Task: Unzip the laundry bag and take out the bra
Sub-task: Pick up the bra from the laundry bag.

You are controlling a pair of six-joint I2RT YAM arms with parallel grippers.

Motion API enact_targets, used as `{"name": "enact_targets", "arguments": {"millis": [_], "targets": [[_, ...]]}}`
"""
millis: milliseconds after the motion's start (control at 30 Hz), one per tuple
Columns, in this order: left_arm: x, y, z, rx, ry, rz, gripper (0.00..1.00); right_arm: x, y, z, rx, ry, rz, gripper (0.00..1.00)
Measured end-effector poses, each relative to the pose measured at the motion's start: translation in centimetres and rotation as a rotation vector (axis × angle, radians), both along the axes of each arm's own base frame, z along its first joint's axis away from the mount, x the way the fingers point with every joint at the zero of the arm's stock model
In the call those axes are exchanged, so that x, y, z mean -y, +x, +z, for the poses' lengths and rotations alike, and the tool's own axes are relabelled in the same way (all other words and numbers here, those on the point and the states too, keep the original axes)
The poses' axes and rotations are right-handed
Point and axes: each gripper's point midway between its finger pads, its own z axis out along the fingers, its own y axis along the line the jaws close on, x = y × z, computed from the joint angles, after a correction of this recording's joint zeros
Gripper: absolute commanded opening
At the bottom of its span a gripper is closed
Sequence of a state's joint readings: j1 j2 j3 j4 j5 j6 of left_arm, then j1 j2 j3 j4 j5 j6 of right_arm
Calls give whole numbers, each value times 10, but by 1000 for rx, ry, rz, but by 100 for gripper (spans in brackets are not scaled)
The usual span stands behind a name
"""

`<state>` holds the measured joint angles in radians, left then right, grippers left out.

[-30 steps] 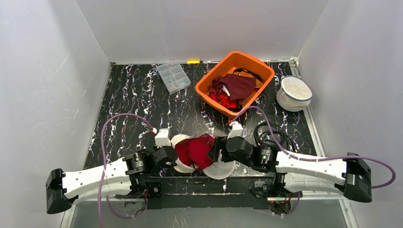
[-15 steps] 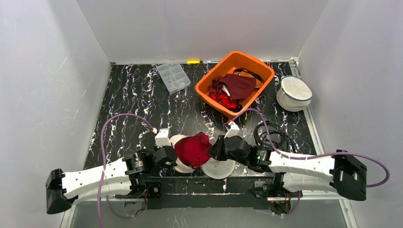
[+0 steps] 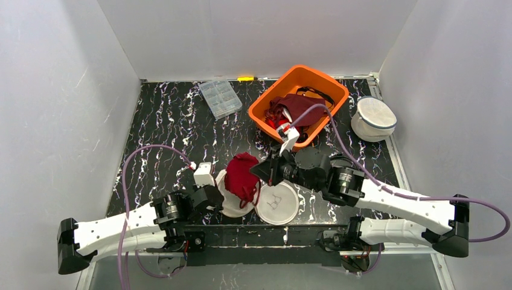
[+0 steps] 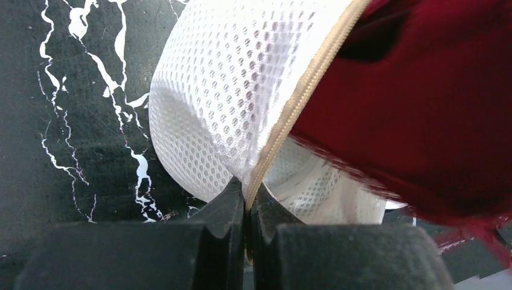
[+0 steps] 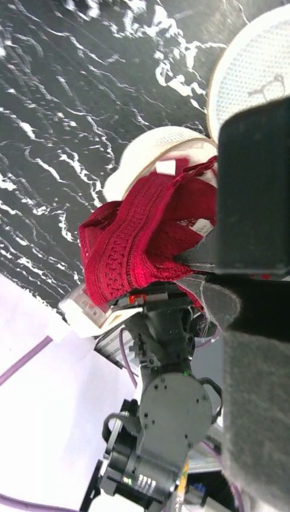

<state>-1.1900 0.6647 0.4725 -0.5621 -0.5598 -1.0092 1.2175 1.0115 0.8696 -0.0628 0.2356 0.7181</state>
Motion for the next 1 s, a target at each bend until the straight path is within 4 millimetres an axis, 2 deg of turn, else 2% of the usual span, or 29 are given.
{"name": "enact_targets", "arguments": {"millis": [67, 133, 433, 767, 900, 1000], "targets": [[-1, 1, 2, 4, 2, 4, 0, 0, 0, 21, 58, -23, 29, 1], [-2, 1, 5, 5, 4, 6, 0, 1, 1, 33, 109, -60, 50, 1], [-6, 4, 20, 30, -3, 28, 0, 16, 2, 36, 246, -264, 140, 1], [-12, 4, 22, 39, 1, 36, 0, 17, -15, 42, 270, -255, 247, 1], [-14, 4, 21, 42, 7, 39, 0, 31, -25, 60, 295, -217, 267, 1], [-17, 5, 20, 43, 19, 44, 0, 45, -28, 85, 330, -193, 261, 1]]}}
